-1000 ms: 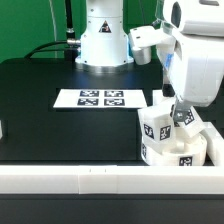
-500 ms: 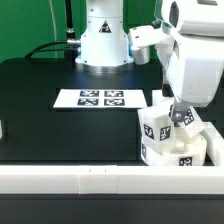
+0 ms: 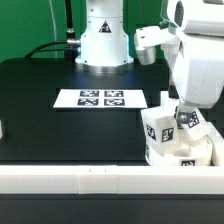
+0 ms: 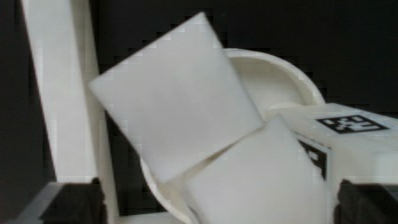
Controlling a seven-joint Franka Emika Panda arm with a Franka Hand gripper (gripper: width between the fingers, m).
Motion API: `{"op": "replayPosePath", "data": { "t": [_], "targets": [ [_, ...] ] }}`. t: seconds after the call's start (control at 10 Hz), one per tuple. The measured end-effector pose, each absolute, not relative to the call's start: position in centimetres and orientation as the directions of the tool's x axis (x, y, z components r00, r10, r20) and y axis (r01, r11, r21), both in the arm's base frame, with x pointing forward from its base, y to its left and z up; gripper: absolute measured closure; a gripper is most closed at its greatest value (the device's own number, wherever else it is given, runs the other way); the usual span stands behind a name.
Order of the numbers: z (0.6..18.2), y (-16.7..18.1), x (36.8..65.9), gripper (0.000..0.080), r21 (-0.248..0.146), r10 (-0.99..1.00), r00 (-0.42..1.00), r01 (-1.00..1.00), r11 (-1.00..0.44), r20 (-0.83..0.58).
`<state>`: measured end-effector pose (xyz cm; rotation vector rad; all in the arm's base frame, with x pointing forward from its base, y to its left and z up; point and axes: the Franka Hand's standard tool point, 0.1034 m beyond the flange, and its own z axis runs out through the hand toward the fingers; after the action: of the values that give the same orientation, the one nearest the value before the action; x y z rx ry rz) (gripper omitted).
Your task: Assemble stool
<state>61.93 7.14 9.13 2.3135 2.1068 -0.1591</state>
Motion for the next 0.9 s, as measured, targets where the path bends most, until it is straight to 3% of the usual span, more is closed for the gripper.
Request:
{"op": "replayPosePath", "data": {
  "t": [0.9],
  "targets": [
    [9.25, 6.9, 62.43, 0.015, -0.077, 0.988, 0.123, 0.989, -0.13, -0.09]
  ]
}}
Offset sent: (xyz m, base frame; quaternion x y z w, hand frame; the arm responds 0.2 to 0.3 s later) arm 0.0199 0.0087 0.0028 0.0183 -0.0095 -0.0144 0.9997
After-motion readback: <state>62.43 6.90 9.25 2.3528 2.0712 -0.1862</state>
